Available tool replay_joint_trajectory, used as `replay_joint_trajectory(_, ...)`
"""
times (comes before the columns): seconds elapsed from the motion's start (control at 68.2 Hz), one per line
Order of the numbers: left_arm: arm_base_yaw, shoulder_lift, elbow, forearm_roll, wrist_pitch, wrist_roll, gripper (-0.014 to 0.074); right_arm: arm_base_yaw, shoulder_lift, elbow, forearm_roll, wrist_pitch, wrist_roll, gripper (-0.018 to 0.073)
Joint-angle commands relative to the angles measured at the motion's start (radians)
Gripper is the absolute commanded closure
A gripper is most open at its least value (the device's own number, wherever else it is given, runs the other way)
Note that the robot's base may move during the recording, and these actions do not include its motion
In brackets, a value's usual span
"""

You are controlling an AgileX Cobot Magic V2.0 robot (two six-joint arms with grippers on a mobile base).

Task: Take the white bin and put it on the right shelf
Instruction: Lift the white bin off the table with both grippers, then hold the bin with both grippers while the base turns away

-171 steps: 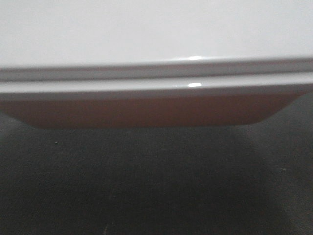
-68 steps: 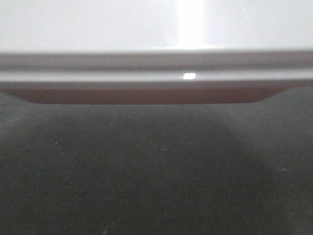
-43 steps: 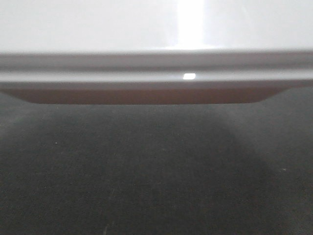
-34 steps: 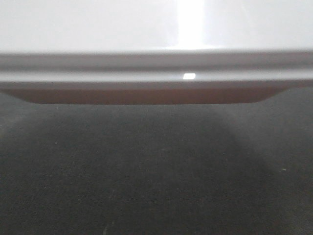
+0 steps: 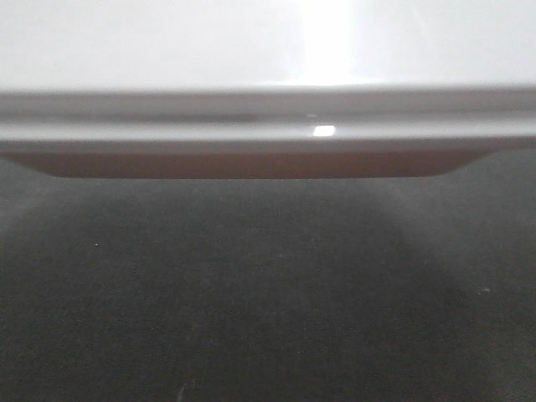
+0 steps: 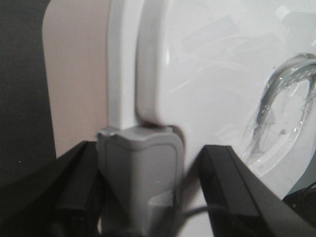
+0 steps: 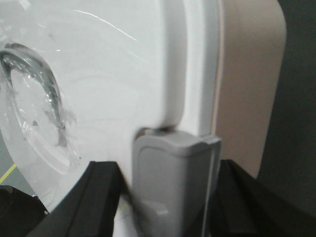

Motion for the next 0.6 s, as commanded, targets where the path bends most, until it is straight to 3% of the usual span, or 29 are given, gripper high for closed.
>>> replay_joint_trajectory(0.0,-0.017,-0.008,-0.032,-0.183,0.066,0.013,0.0336,0.008,-0.004,-0.029,0.195,0.126,-0.010,0.0220)
replay_joint_trajectory(0.587,-0.017,-0.008,-0.032,-0.183,0.066,0.013,0.0336,0.008,-0.004,-0.029,0.195,0.124,-0.010,0.0220)
